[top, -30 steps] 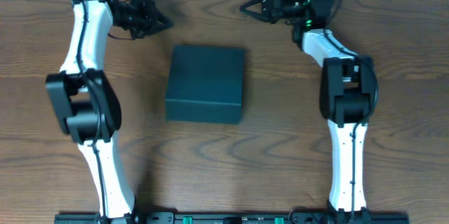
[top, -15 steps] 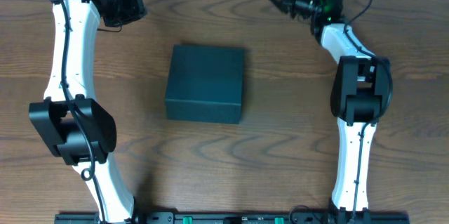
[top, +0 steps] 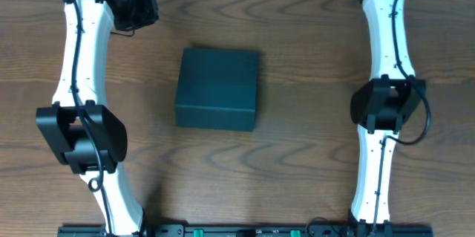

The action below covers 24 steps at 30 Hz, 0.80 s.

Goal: Pack container
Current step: 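Release the lid and lift both grippers away from the box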

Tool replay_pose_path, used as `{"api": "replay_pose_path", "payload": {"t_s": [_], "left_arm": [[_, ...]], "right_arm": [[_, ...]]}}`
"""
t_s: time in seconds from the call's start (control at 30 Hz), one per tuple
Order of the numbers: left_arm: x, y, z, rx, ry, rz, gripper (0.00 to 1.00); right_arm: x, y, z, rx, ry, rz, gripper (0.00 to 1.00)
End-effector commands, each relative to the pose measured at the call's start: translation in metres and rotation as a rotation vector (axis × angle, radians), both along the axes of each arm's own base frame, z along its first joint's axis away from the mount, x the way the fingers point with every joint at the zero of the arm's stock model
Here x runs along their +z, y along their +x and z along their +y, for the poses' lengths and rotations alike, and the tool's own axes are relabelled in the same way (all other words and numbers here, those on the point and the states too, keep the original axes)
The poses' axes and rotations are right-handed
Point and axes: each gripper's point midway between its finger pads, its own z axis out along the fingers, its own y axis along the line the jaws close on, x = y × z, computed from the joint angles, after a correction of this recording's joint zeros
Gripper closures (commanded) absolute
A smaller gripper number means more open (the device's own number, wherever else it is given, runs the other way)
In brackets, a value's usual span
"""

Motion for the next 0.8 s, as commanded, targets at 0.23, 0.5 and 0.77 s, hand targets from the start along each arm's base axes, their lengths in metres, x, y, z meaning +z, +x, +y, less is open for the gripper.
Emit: {"api": "replay_pose_path", "payload": {"t_s": [0.23,0.5,0.77], "left_arm": [[-0.006,-0.026,-0.051,-0.270,0.135,0.010,0.94],[0.076,-0.059,-0.023,-0.221,0.145,-0.125,0.94],[0.133,-0.106,0.001,-0.187,0.148,-0.291,0.94]], "right_arm": [[0.080,-0.085,0.002,0.099,-0.413,-0.117,0.98],[0.153,-0.141,-0.024,0.032,-0.481,-0.189,0.98],[0.145,-0.195,-0.057,-0.006,-0.454,-0.102,0.98]]}}
